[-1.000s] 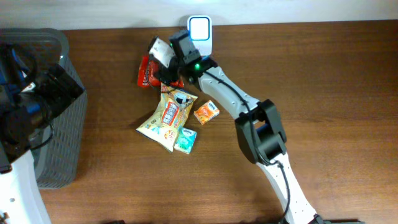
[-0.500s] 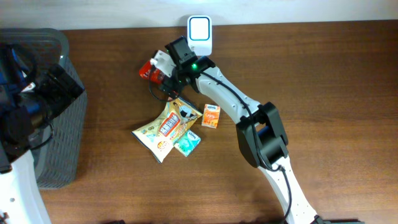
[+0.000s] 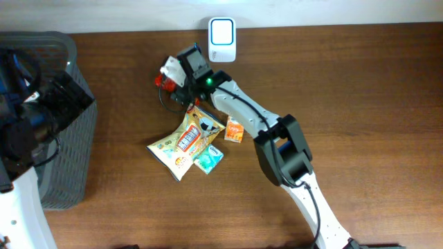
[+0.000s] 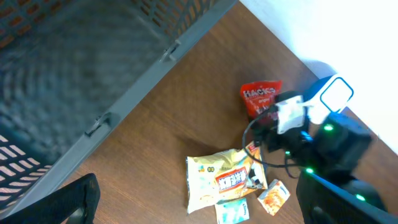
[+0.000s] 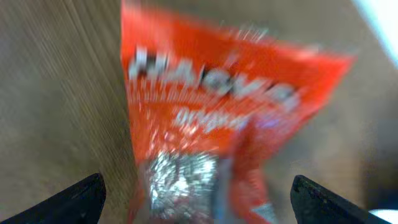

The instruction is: Scan the item barcode

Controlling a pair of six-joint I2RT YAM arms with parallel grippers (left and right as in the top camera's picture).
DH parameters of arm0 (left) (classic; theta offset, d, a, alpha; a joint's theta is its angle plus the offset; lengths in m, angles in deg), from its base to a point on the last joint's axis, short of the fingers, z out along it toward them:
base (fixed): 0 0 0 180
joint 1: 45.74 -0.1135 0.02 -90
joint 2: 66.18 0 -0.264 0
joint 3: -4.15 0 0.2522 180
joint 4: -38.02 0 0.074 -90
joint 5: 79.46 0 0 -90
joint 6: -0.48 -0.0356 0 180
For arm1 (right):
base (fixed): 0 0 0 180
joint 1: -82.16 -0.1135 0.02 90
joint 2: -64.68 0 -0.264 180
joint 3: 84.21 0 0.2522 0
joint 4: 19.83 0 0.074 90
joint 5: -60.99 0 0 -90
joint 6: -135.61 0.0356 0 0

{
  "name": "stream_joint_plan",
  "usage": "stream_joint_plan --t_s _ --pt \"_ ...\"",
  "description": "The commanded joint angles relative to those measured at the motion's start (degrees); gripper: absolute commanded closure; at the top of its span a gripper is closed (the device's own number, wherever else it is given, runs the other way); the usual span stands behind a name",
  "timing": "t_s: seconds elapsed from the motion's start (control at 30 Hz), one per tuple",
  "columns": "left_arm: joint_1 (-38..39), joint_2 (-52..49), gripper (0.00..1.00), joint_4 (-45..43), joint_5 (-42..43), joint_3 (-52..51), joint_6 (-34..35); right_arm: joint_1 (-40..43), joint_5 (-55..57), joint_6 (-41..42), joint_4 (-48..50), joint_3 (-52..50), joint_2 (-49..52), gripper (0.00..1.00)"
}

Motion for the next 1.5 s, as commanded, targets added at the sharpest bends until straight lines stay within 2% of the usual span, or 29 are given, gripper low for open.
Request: stream_joint_plan --t_s 0.0,0.07,0.13,0.17,0.3,0.37,0.6,0.8,0.9,0.97,1.17,1.47 --pt "-0.2 0.1 0.01 -0.1 0.2 0.0 0.5 0.8 1.2 0.4 0.0 0.1 1.6 0.13" --pt "-0.2 0.1 0.01 -0.1 0.2 0.0 0.5 0.8 1.2 0.6 -0.2 0.1 1.5 0.28" --pt "-0.2 0.1 0.01 -0.1 0.2 0.0 0.5 0.7 1.2 3.5 0.0 0.1 0.5 0.51" --pt "-0.2 0.1 0.01 -0.1 0.2 0.0 0.5 0.7 1.2 4.2 0.0 0.1 0.1 0.56" --pt "-0.2 0.1 0.01 -0.1 0.2 0.0 0.5 0.7 1.2 8.3 0.4 0.1 -2.5 0.74" --pt "-0.2 0.1 0.01 -0.1 0.2 0.0 0.5 0.8 1.3 11.2 0.5 0.1 -4.6 0.76" --pt "-0.2 0.1 0.01 -0.1 0.2 0.0 0.5 1.2 5.2 21.3 0.4 0.1 -14.3 0.95" --pt "-0.2 0.1 0.01 -0.1 0.2 0.0 0.5 7.3 17.6 35.8 -4.3 0.1 -23.1 0.96" --pt "-0.2 0.1 0.01 -0.1 0.2 0.0 0.5 13.9 18.4 43.3 -12.3 0.1 -25.6 0.96" --pt "-0.2 0.1 0.01 -0.1 0.2 0.0 0.5 21.4 18.4 48.8 -20.8 0.1 -25.7 0.96" --pt "-0.2 0.1 0.01 -0.1 0.2 0.0 0.5 37.4 18.4 50.0 -33.7 0.1 -23.9 0.96" --pt "-0.2 0.1 0.01 -0.1 0.2 0.0 0.5 56.9 18.4 50.0 -37.8 0.0 -19.5 0.96"
